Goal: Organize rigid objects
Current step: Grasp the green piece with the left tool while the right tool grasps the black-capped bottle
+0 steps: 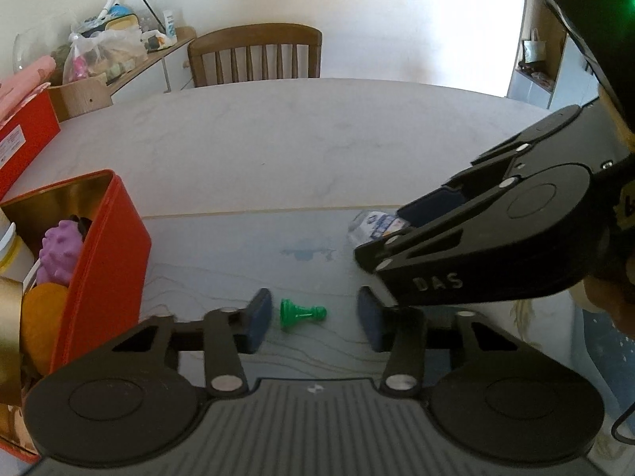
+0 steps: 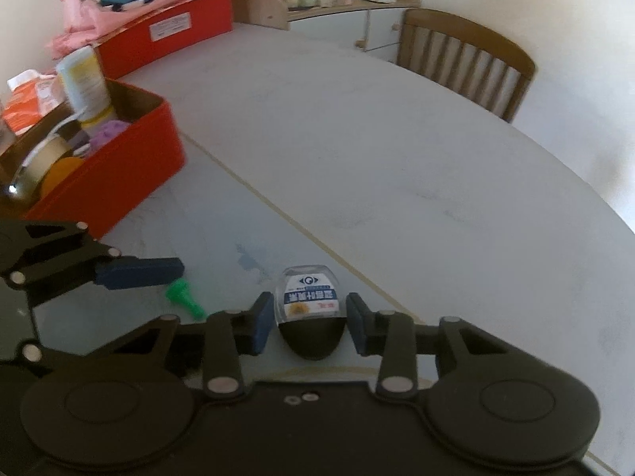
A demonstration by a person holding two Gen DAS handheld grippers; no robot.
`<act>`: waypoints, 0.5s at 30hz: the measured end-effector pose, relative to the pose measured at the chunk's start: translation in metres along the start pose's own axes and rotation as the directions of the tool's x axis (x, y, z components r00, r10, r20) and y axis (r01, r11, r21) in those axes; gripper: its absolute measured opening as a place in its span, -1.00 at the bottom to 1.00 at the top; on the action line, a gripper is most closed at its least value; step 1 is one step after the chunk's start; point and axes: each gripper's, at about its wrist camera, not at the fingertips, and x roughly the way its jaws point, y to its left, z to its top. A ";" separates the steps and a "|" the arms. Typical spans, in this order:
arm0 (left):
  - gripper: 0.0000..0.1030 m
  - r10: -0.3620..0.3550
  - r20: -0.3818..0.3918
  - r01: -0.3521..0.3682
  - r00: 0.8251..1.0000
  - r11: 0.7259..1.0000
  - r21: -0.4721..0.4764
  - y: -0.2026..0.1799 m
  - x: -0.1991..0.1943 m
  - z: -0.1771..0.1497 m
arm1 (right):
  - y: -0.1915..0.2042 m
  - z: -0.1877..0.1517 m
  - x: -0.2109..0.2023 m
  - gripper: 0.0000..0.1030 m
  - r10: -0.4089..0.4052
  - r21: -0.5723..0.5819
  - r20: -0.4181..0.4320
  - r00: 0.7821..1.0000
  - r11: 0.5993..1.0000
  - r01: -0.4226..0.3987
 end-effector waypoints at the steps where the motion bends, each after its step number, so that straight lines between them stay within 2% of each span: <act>1: -0.32 -0.002 0.000 0.002 1.000 1.000 0.006 -0.001 0.000 0.000 | -0.003 -0.002 -0.002 -0.26 -0.007 0.012 0.000 1.000 1.000 0.007; 6: -0.54 0.001 -0.005 -0.001 1.000 1.000 0.027 -0.006 -0.002 0.000 | -0.012 -0.015 -0.012 -0.26 -0.045 0.062 -0.007 0.999 0.997 0.045; 15: -0.54 -0.030 -0.024 0.030 0.999 0.999 0.018 -0.002 -0.010 -0.002 | 0.000 -0.033 -0.043 -0.26 -0.077 0.127 -0.015 0.997 0.989 0.079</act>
